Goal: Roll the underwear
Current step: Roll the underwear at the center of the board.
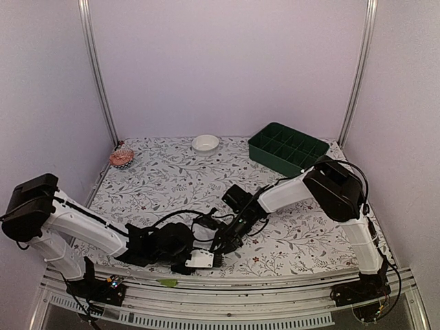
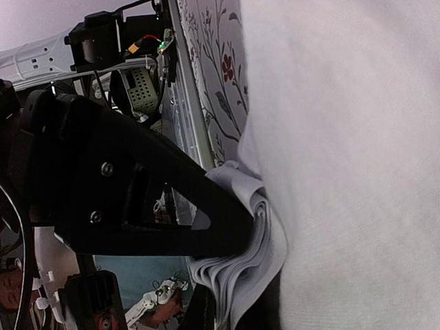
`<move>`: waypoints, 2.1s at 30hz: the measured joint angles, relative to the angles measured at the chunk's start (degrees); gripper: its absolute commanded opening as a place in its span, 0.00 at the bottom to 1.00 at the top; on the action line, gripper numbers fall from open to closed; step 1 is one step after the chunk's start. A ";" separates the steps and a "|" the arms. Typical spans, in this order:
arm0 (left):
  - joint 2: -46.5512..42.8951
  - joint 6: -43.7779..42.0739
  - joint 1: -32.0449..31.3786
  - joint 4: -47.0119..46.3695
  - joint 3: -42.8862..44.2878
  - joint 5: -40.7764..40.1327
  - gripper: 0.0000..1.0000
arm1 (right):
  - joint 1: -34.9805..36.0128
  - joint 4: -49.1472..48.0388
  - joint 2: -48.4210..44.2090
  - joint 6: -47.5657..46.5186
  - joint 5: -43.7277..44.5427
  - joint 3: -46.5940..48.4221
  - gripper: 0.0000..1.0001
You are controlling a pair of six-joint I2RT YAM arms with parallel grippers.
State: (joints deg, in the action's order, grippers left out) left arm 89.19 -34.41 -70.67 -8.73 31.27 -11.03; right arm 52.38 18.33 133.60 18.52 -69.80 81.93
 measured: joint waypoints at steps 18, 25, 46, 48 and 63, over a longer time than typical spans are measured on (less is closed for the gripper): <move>2.64 1.01 15.28 21.03 11.85 30.08 0.00 | -8.81 -22.95 -32.54 0.33 24.76 -31.56 0.55; 10.43 1.09 21.20 30.60 20.02 43.69 0.00 | 0.74 -28.59 -46.47 -11.91 36.81 -39.98 0.59; 17.79 1.51 25.53 37.59 26.01 55.67 0.00 | 14.38 -28.70 -29.75 -38.14 53.68 -28.85 0.55; 17.79 1.49 25.53 37.59 26.01 55.65 0.00 | 14.38 -28.68 -28.57 -39.15 53.79 -28.85 0.54; 17.64 1.90 25.83 37.70 25.77 55.28 0.14 | 14.38 -30.69 -24.59 -41.18 57.83 -27.80 0.00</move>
State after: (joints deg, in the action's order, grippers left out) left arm 106.83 -32.51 -44.84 28.97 57.04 44.25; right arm 66.76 -12.36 109.01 -22.65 -11.97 54.13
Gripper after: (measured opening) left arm 0.075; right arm 0.052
